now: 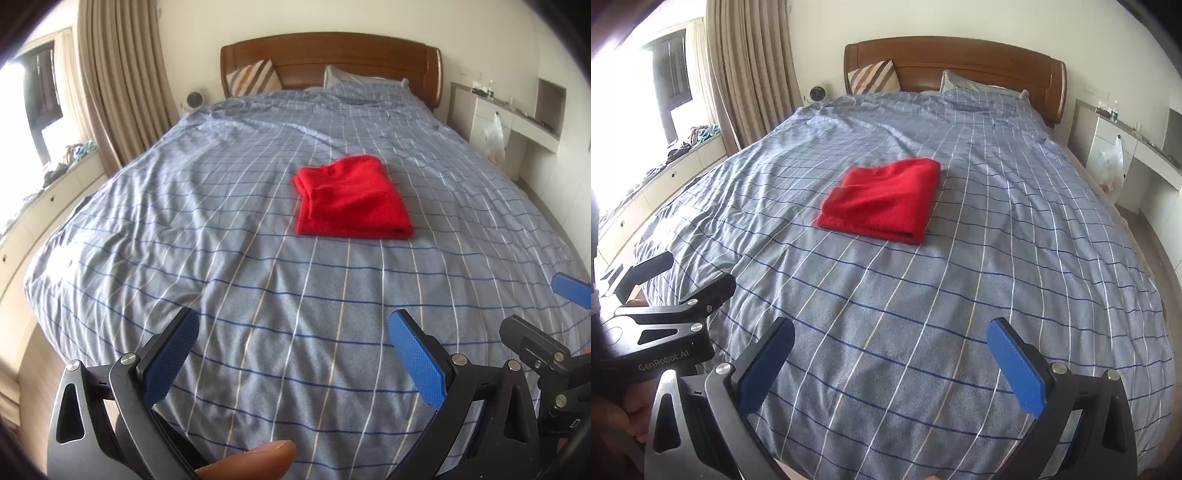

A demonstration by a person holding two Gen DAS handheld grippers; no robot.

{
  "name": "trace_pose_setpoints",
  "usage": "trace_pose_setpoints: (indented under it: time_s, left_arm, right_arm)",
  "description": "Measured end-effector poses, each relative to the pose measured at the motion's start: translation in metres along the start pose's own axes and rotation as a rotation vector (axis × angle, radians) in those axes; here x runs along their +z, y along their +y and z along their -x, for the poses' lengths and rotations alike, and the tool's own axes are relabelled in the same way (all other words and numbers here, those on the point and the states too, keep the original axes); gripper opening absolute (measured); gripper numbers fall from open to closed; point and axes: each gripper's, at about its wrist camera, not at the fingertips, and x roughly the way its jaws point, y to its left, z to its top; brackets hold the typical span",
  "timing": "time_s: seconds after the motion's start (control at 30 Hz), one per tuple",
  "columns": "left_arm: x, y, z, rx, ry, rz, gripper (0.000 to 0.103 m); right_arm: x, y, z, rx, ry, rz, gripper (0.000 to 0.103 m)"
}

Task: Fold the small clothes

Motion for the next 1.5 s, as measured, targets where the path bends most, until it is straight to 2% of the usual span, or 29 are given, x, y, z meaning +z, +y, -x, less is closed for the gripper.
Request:
trace_pose_setpoints:
  time_s: [0.1,0.2,0.47,0.7,0.87,1.03,1.23,1.5]
  left_arm:
    - [-0.002,0.001,0.009,-0.038,0.008,0.005,0.103]
    - [-0.005,0.005,0.019,-0.030,-0.004,-0.003,0.103]
    - [-0.020,0.005,0.037,-0.031,0.014,-0.041,0.103]
    - [-0.009,-0.004,0.058,-0.036,-0.018,-0.035,0.103]
    - [-0.007,-0.004,0.060,-0.014,-0.035,-0.058,0.103]
    - [-0.003,0.000,0.059,-0.013,-0.021,-0.033,0.103]
    - [0.005,0.007,0.071,0.026,-0.057,-0.011,0.103]
    - [0.009,0.020,0.067,0.052,-0.031,0.025,0.103]
  right_arm:
    - [-0.002,0.003,0.008,-0.029,0.003,0.007,0.102]
    - [-0.002,0.005,0.013,-0.059,0.018,0.011,0.102]
    - [-0.013,0.013,0.041,-0.048,0.011,-0.004,0.102]
    - [-0.012,0.011,0.054,-0.043,0.007,-0.014,0.102]
    - [-0.009,0.011,0.062,-0.062,0.000,-0.016,0.102]
    - [-0.005,0.013,0.068,-0.061,-0.015,-0.004,0.102]
    - [0.011,0.019,0.077,-0.056,-0.056,0.029,0.102]
    - [0.023,0.029,0.074,-0.082,-0.041,0.050,0.102]
